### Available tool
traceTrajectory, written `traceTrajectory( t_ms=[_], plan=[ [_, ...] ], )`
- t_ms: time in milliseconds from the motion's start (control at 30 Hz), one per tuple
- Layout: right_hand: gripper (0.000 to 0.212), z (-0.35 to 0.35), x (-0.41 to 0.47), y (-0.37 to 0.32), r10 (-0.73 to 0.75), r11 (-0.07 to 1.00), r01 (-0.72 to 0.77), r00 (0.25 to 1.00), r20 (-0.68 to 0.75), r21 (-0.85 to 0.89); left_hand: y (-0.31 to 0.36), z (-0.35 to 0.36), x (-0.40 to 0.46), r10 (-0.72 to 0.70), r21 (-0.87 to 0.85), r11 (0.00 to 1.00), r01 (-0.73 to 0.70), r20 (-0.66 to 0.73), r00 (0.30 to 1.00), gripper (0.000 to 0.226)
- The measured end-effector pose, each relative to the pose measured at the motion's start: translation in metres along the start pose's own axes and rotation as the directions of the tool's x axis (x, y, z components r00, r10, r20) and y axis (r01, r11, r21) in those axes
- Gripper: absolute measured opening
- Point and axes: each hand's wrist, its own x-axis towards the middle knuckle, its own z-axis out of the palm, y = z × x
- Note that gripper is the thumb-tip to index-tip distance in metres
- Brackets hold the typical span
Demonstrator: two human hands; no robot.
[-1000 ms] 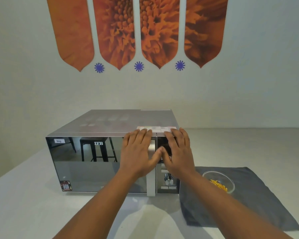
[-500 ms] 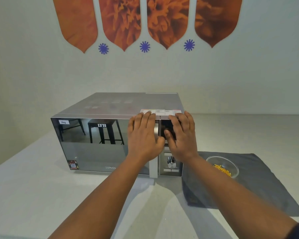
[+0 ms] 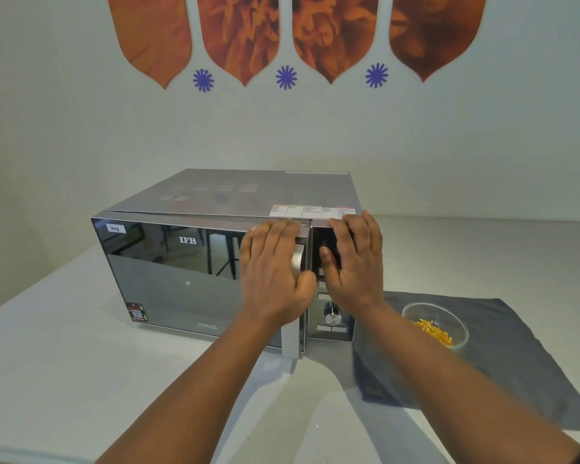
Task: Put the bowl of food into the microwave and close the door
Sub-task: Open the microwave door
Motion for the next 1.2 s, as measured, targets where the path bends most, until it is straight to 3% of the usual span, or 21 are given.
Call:
traceTrajectory(
  t_ms=[200, 433, 567, 700, 767, 900, 1033, 1200],
  plan=[
    [0.049, -0.003, 0.0, -0.005, 0.04, 0.999, -0.04, 0.999, 0.012, 0.01, 0.0, -0.024, -0.007, 0.032, 0.011, 0.999, -0.033, 0.094, 0.995, 0.066],
    [0.047, -0.015, 0.005, -0.03, 0.159, 0.984, -0.155, 0.987, 0.038, -0.092, -0.001, -0.062, -0.007, -0.038, -0.12, 0.992, 0.05, 0.096, 0.995, 0.028],
    [0.043, -0.019, 0.017, -0.043, 0.069, 0.976, -0.046, 0.993, 0.099, -0.213, -0.002, -0.091, 0.008, -0.084, -0.08, 0.991, 0.107, 0.243, 0.966, 0.034],
    [0.044, -0.017, 0.032, -0.062, -0.025, 0.96, 0.093, 0.968, 0.25, -0.265, -0.006, -0.117, 0.027, -0.281, -0.034, 0.943, 0.332, 0.457, 0.844, 0.029],
    [0.045, -0.015, 0.043, -0.074, -0.057, 0.948, 0.16, 0.936, 0.348, -0.275, -0.009, -0.127, 0.036, -0.369, 0.093, 0.92, 0.382, 0.539, 0.757, 0.027],
    [0.051, -0.008, 0.061, -0.097, -0.07, 0.948, 0.22, 0.849, 0.524, -0.229, -0.027, -0.14, 0.049, -0.483, 0.361, 0.876, 0.321, 0.623, 0.616, 0.021],
    [0.059, 0.004, 0.073, -0.116, -0.087, 0.956, 0.237, 0.793, 0.603, -0.174, -0.057, -0.154, 0.054, -0.566, 0.431, 0.824, 0.368, 0.6, 0.565, 0.017],
    [0.067, 0.017, 0.078, -0.127, -0.124, 0.961, 0.255, 0.748, 0.651, -0.11, -0.097, -0.159, 0.06, -0.653, 0.633, 0.739, 0.232, 0.587, 0.477, 0.043]
  ],
)
